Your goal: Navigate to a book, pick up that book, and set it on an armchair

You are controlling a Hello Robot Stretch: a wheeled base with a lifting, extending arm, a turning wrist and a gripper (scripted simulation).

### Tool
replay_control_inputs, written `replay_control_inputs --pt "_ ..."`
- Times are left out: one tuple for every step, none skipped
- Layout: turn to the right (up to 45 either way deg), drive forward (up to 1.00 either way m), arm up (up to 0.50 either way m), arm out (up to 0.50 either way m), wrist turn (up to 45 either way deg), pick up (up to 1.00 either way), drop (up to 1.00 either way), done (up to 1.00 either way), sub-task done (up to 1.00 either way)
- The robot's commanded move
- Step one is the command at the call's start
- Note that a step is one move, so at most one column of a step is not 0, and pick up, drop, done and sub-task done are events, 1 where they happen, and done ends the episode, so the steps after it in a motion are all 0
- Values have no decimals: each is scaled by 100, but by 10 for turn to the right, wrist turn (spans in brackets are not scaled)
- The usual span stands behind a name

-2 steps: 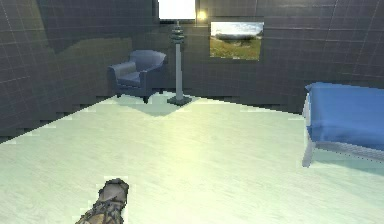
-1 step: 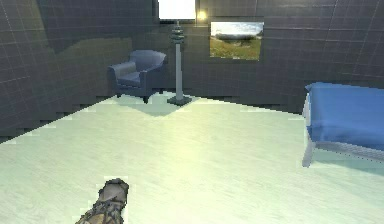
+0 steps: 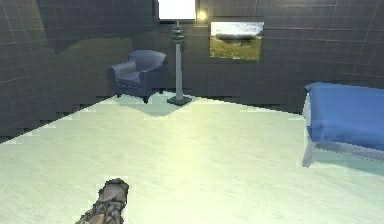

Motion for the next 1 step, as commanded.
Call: replay_control_inputs --pt "0 0 10 0 0 0 0 0 0"
